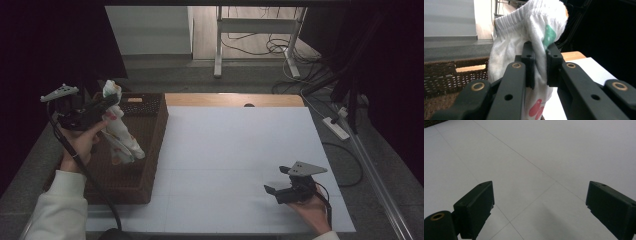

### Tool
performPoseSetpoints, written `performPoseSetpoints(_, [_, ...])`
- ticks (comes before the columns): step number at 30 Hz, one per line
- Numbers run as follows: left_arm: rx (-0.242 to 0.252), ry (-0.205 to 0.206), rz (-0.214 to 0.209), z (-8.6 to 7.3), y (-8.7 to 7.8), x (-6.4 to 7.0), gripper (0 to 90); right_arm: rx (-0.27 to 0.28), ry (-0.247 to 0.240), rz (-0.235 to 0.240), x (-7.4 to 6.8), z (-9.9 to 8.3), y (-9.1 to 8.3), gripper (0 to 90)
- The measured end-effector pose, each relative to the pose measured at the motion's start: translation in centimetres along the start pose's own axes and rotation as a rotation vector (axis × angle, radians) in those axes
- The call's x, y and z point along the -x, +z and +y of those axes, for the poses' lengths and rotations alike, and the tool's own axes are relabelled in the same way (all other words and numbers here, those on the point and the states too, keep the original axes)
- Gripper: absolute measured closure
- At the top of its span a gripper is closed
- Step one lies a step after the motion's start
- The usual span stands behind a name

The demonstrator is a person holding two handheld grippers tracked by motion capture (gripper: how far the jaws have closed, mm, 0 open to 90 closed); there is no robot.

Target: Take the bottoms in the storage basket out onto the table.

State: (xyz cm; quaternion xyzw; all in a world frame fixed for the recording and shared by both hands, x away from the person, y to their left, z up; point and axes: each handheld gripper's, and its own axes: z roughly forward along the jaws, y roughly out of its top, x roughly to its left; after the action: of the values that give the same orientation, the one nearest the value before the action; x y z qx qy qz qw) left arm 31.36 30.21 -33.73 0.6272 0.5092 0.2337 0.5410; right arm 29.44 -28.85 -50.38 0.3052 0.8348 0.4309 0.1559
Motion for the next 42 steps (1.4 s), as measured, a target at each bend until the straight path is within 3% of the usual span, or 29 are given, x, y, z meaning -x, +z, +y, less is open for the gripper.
performPoseSetpoints(12, [0.042, -0.007, -0.002, 0.6, -0.6, 0.1, 80.5, -0.001, 0.001, -0.001, 0.0, 0.0, 0.0, 8.2])
performPoseSetpoints(27, [0.075, -0.016, -0.065, 0.8, -0.1, 1.4, 80.4, -0.002, 0.000, -0.001, 0.0, 0.0, 0.0, 8.2])
performPoseSetpoints(42, [0.086, 0.012, -0.122, 0.9, 0.6, 3.7, 80.4, -0.006, -0.002, -0.002, 0.0, 0.0, 0.1, 8.2])
